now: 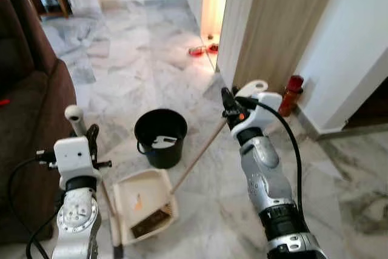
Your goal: Sweep floor
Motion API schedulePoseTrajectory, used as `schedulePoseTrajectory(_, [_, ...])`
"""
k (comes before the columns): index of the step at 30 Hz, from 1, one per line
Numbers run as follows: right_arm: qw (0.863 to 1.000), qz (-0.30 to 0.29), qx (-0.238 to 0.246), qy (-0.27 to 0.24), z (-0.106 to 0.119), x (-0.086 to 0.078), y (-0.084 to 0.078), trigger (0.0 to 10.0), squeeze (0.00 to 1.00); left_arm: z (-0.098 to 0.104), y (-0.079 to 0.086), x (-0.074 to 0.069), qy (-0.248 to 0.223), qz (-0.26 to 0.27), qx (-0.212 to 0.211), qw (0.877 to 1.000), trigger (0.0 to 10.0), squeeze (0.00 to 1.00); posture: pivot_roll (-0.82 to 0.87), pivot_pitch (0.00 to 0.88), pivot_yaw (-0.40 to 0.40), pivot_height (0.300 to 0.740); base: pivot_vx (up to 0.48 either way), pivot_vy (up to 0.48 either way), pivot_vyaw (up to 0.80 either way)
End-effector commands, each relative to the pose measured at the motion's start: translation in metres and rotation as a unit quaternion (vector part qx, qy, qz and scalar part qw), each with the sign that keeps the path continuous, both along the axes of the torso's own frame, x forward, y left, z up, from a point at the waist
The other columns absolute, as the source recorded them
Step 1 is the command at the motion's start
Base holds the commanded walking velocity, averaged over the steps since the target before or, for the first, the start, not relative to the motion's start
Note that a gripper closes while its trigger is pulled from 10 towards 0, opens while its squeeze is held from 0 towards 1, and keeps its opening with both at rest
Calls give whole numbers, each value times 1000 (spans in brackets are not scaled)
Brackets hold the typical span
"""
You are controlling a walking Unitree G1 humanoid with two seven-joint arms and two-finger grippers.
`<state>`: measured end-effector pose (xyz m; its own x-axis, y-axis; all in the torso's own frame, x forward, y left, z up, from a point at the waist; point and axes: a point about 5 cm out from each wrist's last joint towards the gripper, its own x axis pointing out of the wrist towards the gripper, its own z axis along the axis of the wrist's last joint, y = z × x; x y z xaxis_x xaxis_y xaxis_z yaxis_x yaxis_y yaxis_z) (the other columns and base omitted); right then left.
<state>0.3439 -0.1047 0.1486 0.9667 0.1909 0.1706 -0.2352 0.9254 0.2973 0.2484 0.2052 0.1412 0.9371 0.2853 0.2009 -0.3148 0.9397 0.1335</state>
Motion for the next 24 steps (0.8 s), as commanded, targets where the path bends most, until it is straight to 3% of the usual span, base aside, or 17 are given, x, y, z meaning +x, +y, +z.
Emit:
schedulePoseTrajectory(1, [999,-16,3,-47,22,3,-2,10000,0,8,-1,-1,-23,-2,7,1000,10000,0,74,71,5,740,0,0,0])
schedulePoseTrajectory(15, [992,-74,33,-102,56,8,-7,10000,0,9,-4,-1,-24,-11,34,999,10000,0,78,74,4,740,0,0,0])
schedulePoseTrajectory(24, [978,-119,53,-166,86,6,-16,10000,0,8,-7,-3,-24,-17,43,999,10000,0,76,74,5,740,0,0,0])
